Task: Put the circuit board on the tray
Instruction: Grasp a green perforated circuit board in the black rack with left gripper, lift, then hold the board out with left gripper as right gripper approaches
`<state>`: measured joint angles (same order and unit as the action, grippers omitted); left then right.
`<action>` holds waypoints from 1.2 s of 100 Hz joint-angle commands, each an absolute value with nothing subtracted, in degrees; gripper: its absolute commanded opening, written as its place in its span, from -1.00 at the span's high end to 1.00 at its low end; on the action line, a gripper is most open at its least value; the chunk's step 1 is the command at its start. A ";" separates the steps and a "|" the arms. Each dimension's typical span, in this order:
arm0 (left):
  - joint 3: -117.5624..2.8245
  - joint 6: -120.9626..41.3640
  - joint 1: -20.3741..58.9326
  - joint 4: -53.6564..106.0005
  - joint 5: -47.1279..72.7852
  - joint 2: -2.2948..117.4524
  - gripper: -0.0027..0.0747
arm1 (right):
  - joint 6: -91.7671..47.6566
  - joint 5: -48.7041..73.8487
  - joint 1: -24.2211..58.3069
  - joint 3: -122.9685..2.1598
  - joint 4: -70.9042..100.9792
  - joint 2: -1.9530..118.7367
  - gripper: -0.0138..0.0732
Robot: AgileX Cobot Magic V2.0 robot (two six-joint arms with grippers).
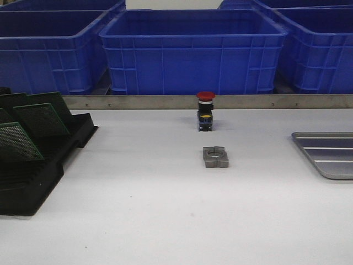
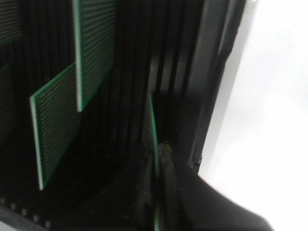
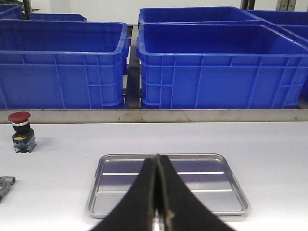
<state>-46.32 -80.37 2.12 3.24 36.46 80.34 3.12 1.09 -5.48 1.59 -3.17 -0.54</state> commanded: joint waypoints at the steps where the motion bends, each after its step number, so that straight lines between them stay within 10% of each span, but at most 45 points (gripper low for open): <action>1: -47.67 -79.53 2.06 3.62 37.66 75.48 0.98 | 2.93 -3.80 -5.20 0.86 -3.54 -2.08 0.82; 120: -47.67 -80.09 31.96 34.51 39.78 65.37 0.98 | 2.93 4.40 -5.20 -5.30 -3.54 -0.80 0.82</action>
<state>-46.22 -80.37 31.42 31.60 42.33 66.23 3.12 4.40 -5.48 -0.56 -3.17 -0.54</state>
